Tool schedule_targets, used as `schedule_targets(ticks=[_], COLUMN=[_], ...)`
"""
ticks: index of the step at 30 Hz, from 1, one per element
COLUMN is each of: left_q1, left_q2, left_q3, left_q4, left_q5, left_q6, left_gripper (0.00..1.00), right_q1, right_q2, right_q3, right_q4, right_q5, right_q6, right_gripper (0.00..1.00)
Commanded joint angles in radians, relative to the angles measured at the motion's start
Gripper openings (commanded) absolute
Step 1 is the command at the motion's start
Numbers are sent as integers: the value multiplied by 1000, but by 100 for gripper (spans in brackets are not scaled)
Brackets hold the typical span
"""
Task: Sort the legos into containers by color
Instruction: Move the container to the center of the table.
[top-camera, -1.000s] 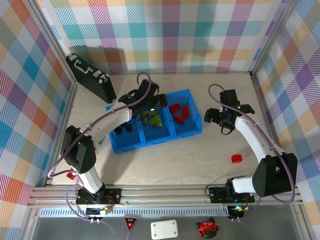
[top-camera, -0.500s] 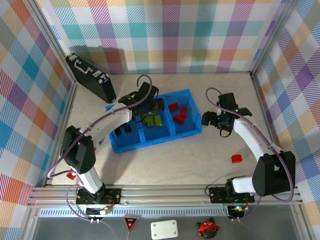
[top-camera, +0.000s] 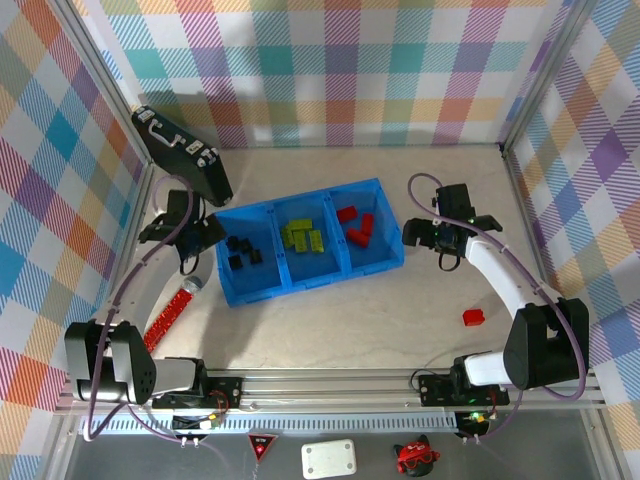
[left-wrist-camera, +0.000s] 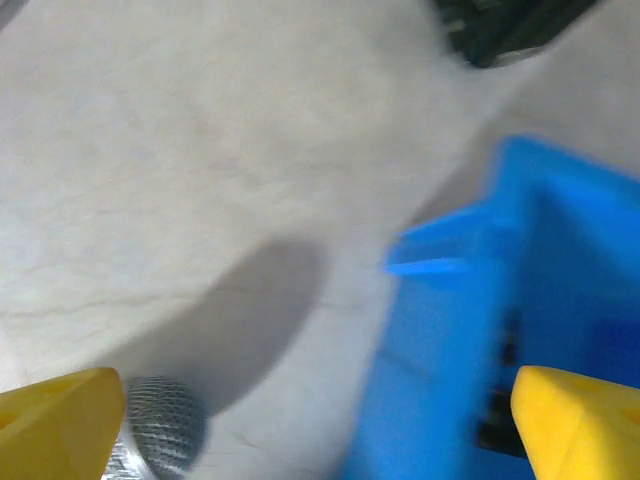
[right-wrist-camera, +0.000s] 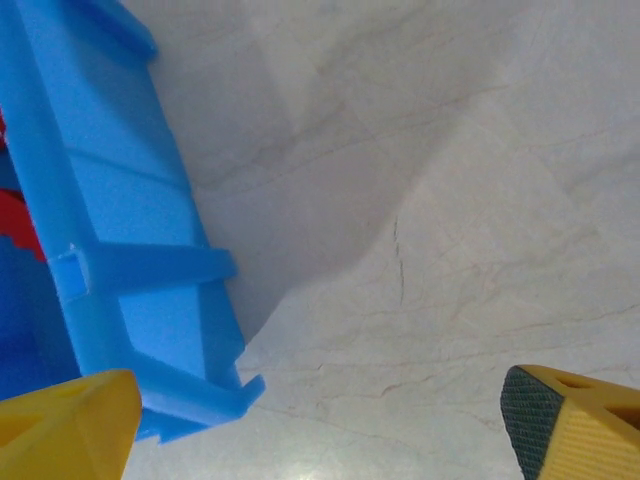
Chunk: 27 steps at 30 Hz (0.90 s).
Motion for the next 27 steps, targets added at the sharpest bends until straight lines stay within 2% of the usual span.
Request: schedule_targets(ticks=[1, 5, 8, 12, 15, 18, 22, 24, 27], left_q1=[56, 87, 104, 104, 98, 51, -36, -44, -38], left_q2=[-18, 29, 78, 161, 233, 322, 430, 445, 408], left_q3=[-67, -99, -101, -84, -41, 29, 147, 165, 137], left_q4=[82, 138, 198, 340, 392, 399, 384, 385, 367], left_q5=[-41, -125, -84, 156, 296, 360, 392, 383, 257], left_q6=[21, 17, 58, 148, 136, 131, 186, 192, 197], left_gripper=[100, 100, 100, 99, 98, 97, 97, 97, 100], right_q1=[0, -5, -12, -28, -36, -43, -57, -72, -108], right_q2=[2, 5, 17, 28, 22, 12, -9, -26, -56], right_q3=[-43, -95, -125, -156, -173, -193, -227, -254, -304], right_q4=[78, 162, 218, 266, 284, 317, 367, 403, 471], right_q5=[113, 236, 283, 316, 321, 325, 357, 358, 351], right_q6=[-25, -17, -22, -26, -24, -31, -62, -77, -85], right_gripper=[98, 99, 99, 99, 99, 99, 99, 99, 99])
